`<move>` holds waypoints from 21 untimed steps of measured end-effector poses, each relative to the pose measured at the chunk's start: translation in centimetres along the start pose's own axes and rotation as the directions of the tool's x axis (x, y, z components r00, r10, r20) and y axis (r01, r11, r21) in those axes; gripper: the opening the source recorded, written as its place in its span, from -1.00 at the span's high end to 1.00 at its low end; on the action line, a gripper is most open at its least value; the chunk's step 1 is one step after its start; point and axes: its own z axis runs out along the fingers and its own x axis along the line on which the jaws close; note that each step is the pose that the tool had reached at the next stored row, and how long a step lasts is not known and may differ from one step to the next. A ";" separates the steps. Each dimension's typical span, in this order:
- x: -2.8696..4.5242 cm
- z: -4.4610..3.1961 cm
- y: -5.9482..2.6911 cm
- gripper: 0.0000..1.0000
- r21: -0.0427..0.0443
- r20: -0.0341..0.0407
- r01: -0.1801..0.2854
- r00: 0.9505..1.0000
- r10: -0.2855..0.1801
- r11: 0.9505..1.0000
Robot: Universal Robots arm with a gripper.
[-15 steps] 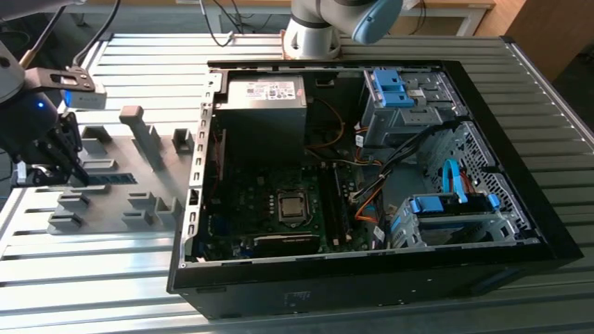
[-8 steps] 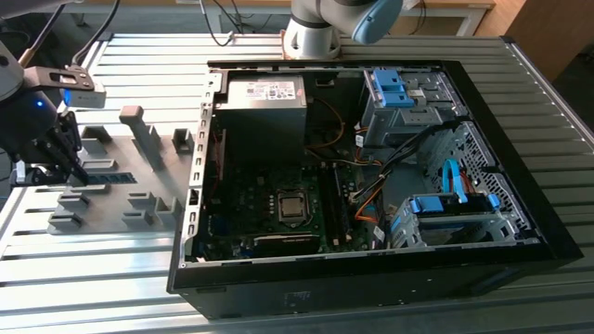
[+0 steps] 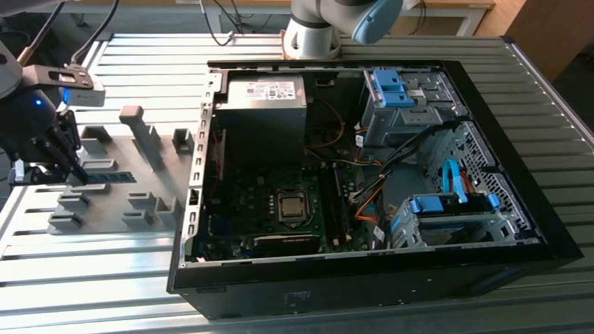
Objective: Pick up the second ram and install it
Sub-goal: 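Pick up the second ram and move it above second insertion slot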
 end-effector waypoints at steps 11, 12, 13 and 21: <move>0.00 -0.21 -0.01 0.72 0.000 0.000 0.000 1.000 0.000 1.000; 0.01 -0.24 -0.01 0.72 0.000 0.000 0.000 1.000 0.000 1.000; 0.01 -0.27 -0.01 0.72 0.000 0.000 0.000 1.000 0.000 1.000; 0.01 -0.44 -0.01 0.72 0.000 0.000 0.000 1.000 0.000 1.000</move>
